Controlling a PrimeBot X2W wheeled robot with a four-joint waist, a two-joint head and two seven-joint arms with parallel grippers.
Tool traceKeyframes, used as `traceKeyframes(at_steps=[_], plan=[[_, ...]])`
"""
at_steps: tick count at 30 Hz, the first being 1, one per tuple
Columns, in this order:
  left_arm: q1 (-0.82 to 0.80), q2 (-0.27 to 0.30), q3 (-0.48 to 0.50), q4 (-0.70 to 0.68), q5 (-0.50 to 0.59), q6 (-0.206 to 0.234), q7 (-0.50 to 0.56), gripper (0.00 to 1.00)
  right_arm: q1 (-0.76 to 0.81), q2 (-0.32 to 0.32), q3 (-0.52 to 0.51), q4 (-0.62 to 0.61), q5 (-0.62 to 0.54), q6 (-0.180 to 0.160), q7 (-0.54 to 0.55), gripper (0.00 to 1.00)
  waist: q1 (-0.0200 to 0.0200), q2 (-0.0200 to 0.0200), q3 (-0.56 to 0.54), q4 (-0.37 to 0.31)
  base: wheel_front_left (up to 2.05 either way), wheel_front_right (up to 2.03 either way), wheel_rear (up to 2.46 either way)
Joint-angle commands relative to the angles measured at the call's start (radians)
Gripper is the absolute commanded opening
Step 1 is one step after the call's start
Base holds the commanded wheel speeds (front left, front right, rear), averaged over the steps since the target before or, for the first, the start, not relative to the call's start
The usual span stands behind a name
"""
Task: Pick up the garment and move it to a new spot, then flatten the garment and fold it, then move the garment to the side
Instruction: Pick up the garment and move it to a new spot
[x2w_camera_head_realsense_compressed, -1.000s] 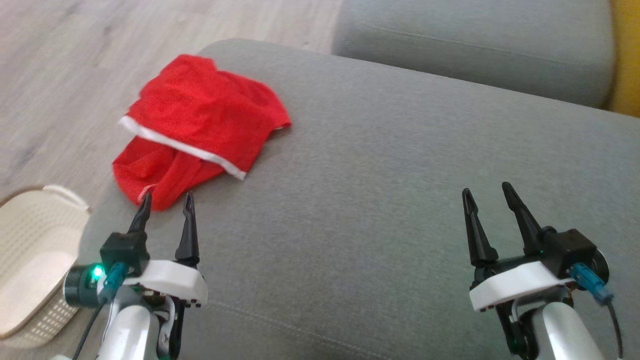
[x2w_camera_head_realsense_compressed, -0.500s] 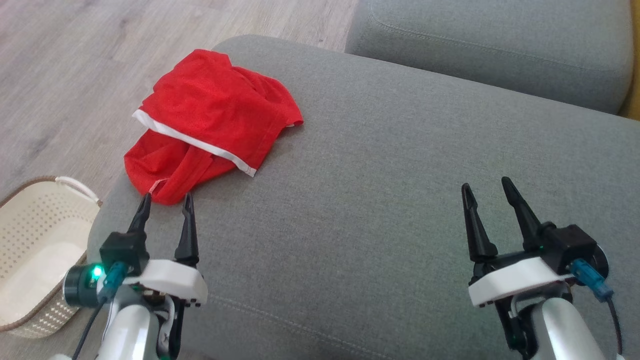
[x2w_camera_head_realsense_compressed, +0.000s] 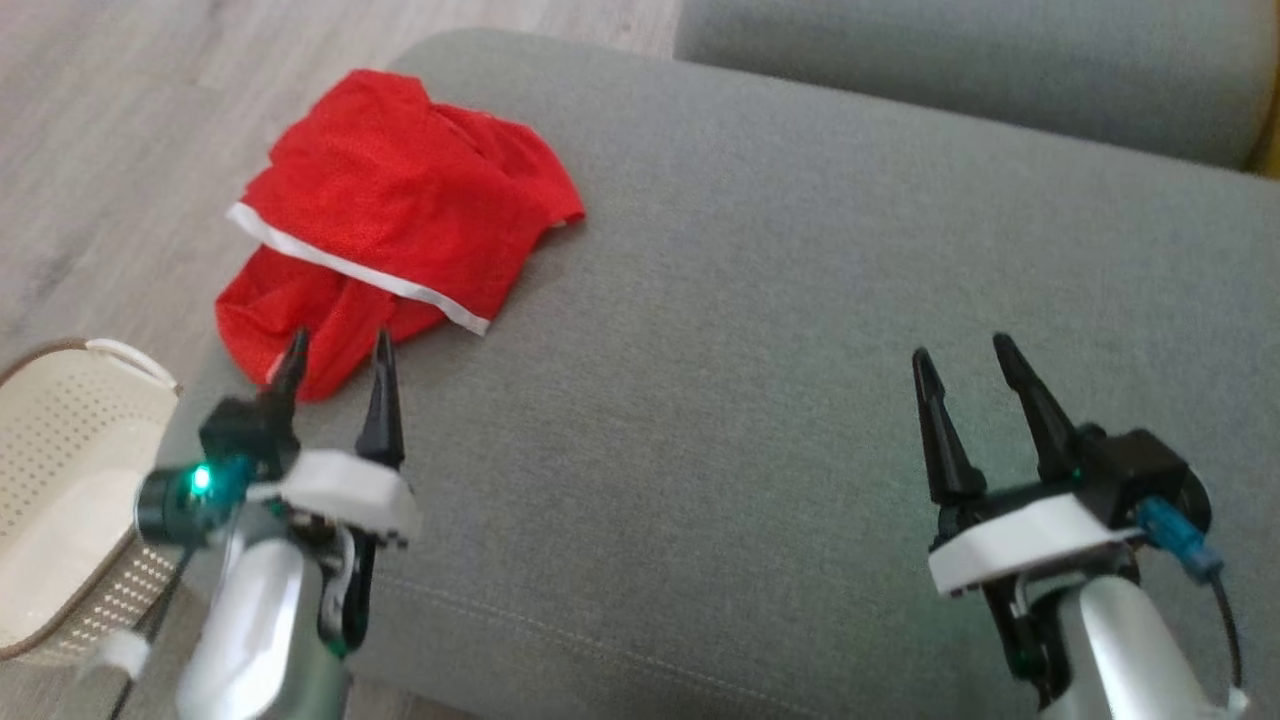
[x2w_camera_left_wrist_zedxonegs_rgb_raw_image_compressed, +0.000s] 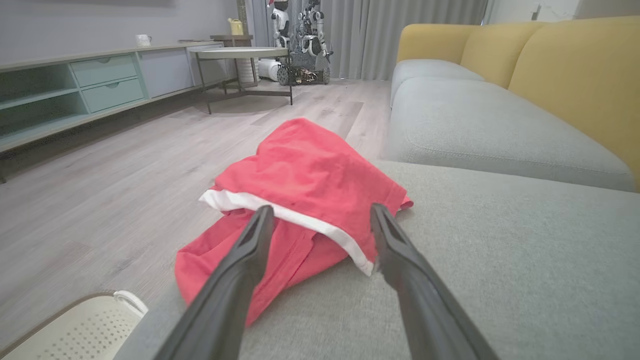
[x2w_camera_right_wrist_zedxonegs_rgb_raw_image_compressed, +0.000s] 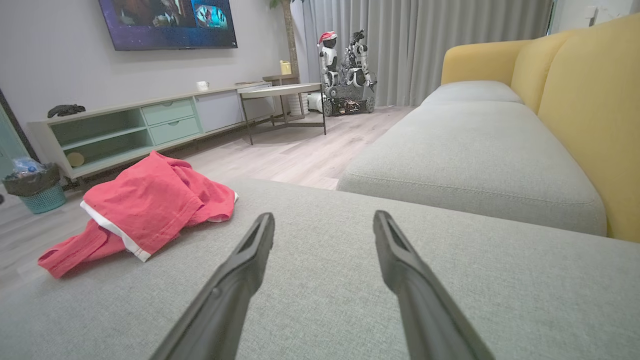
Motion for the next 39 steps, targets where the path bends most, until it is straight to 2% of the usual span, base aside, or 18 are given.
traceKeyframes(at_steps=[1,8,17,18,26,29,33,39], plan=[[-0.080,0.010,0.036,-0.020,-0.005,-0.005,-0.003,1.00,-0.064,-0.002,0.024,-0.043,-0.009,-0.001,0.002,1.00,0.0000,0.0000,0.036,-0.028,0.00,0.00,0.00],[-0.243,0.030,0.056,0.132,-0.044,-0.036,0.027,1.00,-0.116,-0.017,0.044,-0.066,-0.012,-0.001,0.018,1.00,0.0000,0.0000,0.144,-0.111,0.00,0.00,0.00],[-0.461,0.094,0.063,0.396,-0.071,-0.091,0.122,1.00,-0.169,-0.035,0.035,-0.083,-0.010,-0.001,0.025,1.00,0.0000,0.0000,0.247,-0.173,0.00,0.00,0.00],[-0.507,0.110,0.056,0.458,-0.066,-0.098,0.144,1.00,-0.179,-0.035,0.036,-0.086,-0.010,-0.001,0.026,1.00,0.0000,0.0000,0.265,-0.181,0.00,0.00,0.00],[-0.629,0.142,0.042,0.657,-0.061,-0.102,0.219,0.98,-0.205,-0.035,0.047,-0.080,-0.002,-0.001,0.022,1.00,0.0000,0.0000,0.303,-0.203,0.00,0.00,0.00],[-0.660,0.147,0.035,0.713,-0.063,-0.109,0.228,0.00,-0.208,-0.034,0.047,-0.072,0.002,-0.001,0.018,1.00,0.0000,0.0000,0.307,-0.207,0.00,0.00,0.00],[-0.688,0.149,0.027,0.738,-0.058,-0.098,0.175,0.00,-0.209,-0.034,0.040,-0.062,0.005,-0.001,0.013,1.00,0.0000,0.0000,0.303,-0.201,0.00,0.00,0.00],[-0.699,0.141,0.046,0.718,-0.079,-0.068,0.035,0.00,-0.196,-0.032,0.025,-0.049,0.008,-0.001,0.012,1.00,0.0000,0.0000,0.267,-0.179,0.00,0.00,0.00]])
